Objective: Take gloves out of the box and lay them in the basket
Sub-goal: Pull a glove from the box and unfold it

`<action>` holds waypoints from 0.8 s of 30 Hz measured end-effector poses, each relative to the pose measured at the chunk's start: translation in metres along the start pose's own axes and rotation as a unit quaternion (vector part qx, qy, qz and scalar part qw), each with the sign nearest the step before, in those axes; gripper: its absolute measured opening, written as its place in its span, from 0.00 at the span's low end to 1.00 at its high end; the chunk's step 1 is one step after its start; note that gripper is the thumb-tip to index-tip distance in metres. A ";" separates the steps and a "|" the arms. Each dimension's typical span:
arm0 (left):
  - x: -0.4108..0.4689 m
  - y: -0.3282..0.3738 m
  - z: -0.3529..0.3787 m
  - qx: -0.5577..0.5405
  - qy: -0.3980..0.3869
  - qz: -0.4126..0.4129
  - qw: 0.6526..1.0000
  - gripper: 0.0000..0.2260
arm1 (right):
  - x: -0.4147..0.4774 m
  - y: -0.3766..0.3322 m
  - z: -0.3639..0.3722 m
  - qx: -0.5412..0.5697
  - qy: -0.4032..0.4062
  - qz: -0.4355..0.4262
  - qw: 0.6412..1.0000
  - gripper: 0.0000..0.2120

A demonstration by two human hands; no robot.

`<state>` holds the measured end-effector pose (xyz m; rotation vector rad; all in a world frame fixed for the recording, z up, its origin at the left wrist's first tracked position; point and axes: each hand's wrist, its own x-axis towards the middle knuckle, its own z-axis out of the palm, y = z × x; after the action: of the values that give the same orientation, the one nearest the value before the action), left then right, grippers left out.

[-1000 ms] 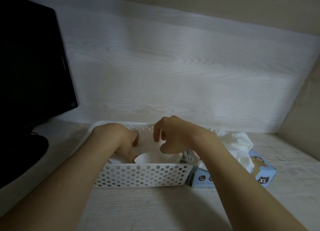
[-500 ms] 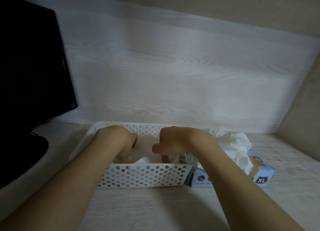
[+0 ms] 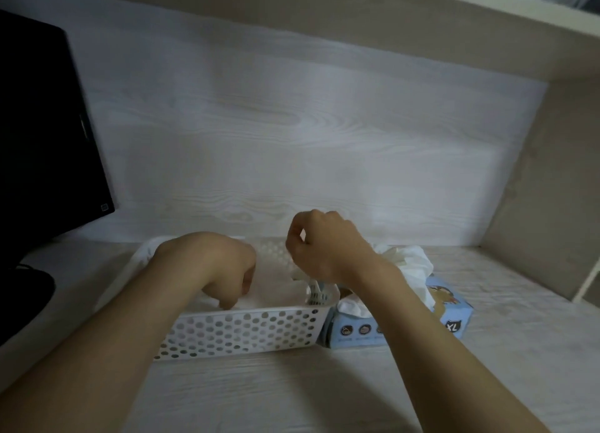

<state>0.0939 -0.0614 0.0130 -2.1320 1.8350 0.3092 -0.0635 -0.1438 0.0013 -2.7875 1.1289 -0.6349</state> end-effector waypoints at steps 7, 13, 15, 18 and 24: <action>0.012 0.041 0.012 -0.150 0.305 0.115 0.933 0.03 | -0.029 0.052 0.000 -0.034 0.266 0.076 0.960 0.11; 0.015 0.086 0.030 -0.178 0.361 0.234 0.885 0.18 | -0.061 0.089 -0.010 0.126 0.382 0.174 0.899 0.14; 0.014 0.096 0.038 -0.142 0.360 0.239 0.891 0.20 | -0.068 0.096 -0.012 0.210 0.312 0.217 0.901 0.20; 0.012 0.106 0.047 -0.098 0.362 0.243 0.895 0.22 | -0.077 0.103 -0.013 0.256 0.192 0.252 0.913 0.22; 0.012 0.105 0.048 -0.116 0.338 0.271 0.894 0.23 | -0.075 0.099 -0.010 0.253 0.161 0.228 0.926 0.07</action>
<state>-0.0064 -0.0684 -0.0451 -1.9656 2.9290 -0.1381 -0.1804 -0.1641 -0.0371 -1.9451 1.3617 -1.1512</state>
